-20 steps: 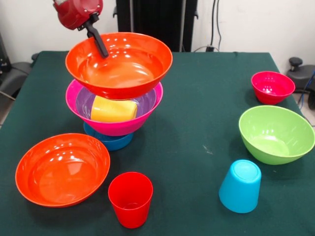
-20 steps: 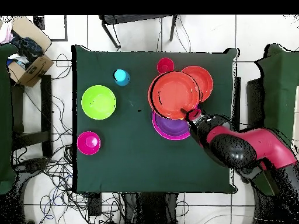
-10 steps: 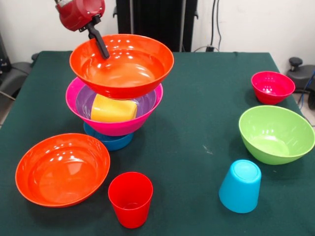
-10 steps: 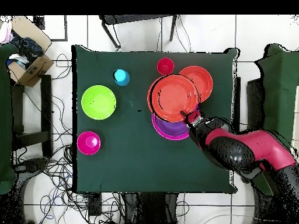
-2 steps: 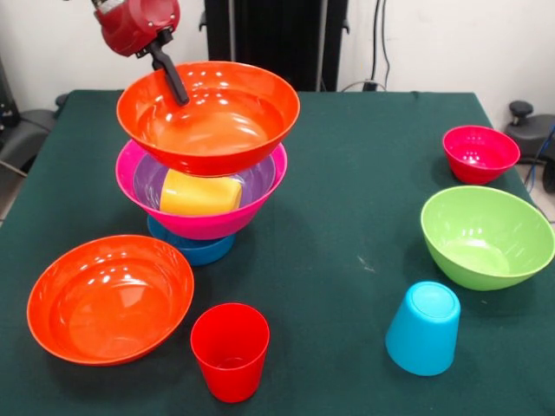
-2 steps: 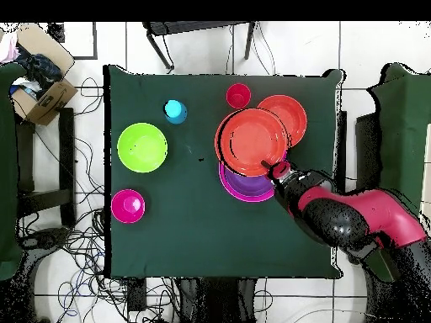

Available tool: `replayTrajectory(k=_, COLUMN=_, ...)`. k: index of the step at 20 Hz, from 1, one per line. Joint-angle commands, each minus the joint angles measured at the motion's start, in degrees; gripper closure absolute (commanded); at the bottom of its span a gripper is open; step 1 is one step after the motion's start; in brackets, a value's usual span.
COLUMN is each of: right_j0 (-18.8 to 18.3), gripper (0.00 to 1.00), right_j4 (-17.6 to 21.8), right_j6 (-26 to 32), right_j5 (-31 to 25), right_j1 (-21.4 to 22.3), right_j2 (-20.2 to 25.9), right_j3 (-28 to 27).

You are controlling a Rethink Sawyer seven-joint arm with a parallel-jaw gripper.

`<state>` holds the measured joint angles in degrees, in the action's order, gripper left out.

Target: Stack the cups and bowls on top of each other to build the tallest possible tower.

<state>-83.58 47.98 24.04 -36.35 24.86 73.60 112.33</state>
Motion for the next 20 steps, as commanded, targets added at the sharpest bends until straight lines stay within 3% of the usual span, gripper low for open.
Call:
replayTrajectory(k=1, right_j0=1.8, gripper=1.00, right_j4=6.5, right_j6=6.0, right_j5=-0.8, right_j1=-2.0, right_j2=-5.0, right_j3=2.9)
replayTrajectory(k=8, right_j0=1.8, gripper=1.00, right_j4=8.8, right_j6=5.3, right_j5=-0.3, right_j1=-2.4, right_j2=-6.0, right_j3=3.2)
replayTrajectory(k=20, right_j0=1.3, gripper=1.00, right_j4=8.6, right_j6=7.3, right_j5=-1.9, right_j1=-3.3, right_j2=-6.9, right_j3=2.6)
